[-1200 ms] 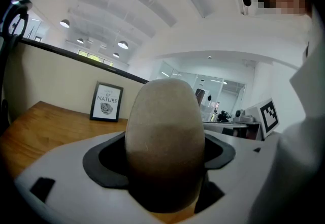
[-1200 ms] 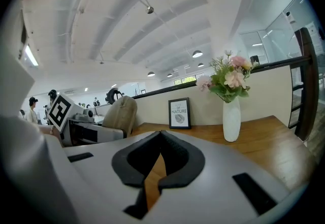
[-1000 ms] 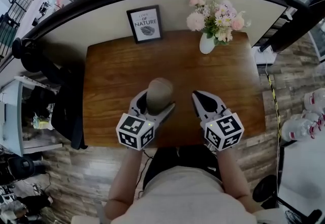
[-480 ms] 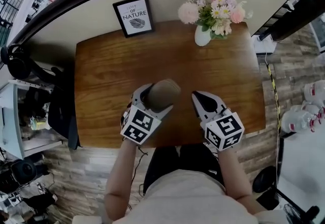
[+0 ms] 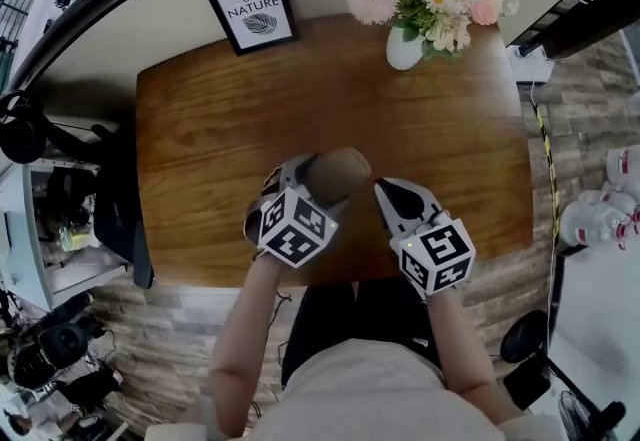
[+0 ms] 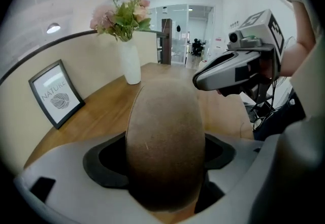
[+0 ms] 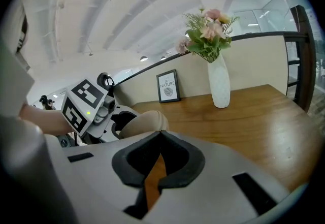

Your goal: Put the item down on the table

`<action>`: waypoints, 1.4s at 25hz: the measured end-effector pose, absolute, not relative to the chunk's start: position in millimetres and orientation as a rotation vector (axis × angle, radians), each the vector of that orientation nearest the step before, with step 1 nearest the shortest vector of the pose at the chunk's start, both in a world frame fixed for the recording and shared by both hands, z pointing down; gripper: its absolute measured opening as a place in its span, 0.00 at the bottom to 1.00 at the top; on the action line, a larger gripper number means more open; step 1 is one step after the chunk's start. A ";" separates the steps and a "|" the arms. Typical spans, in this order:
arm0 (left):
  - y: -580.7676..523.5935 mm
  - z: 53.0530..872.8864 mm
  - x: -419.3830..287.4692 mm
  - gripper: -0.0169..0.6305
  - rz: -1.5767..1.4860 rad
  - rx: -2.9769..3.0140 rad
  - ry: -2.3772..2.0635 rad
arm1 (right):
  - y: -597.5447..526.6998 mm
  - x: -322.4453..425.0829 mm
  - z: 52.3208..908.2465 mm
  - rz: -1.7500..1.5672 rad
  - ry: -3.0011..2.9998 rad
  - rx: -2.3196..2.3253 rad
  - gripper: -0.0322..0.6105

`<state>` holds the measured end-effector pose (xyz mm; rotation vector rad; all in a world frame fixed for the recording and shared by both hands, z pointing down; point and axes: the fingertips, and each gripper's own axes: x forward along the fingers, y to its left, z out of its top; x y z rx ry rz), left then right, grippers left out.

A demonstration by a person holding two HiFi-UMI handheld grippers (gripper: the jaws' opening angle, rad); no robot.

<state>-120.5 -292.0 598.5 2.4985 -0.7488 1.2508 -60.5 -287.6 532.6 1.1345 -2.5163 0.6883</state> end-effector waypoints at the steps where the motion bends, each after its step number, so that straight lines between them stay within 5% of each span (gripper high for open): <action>1: -292.6 602.8 -119.6 0.66 1.258 2.489 -0.737 | -286.7 -60.7 535.9 0.695 -2.513 1.132 0.06; 28: -298.7 642.8 -103.6 0.68 1.270 2.444 -0.638 | -281.6 -45.2 558.4 0.757 -2.490 1.167 0.06; 35: -298.0 628.6 -100.5 0.77 1.158 2.464 -0.653 | -282.7 -47.3 549.8 0.728 -2.505 1.143 0.06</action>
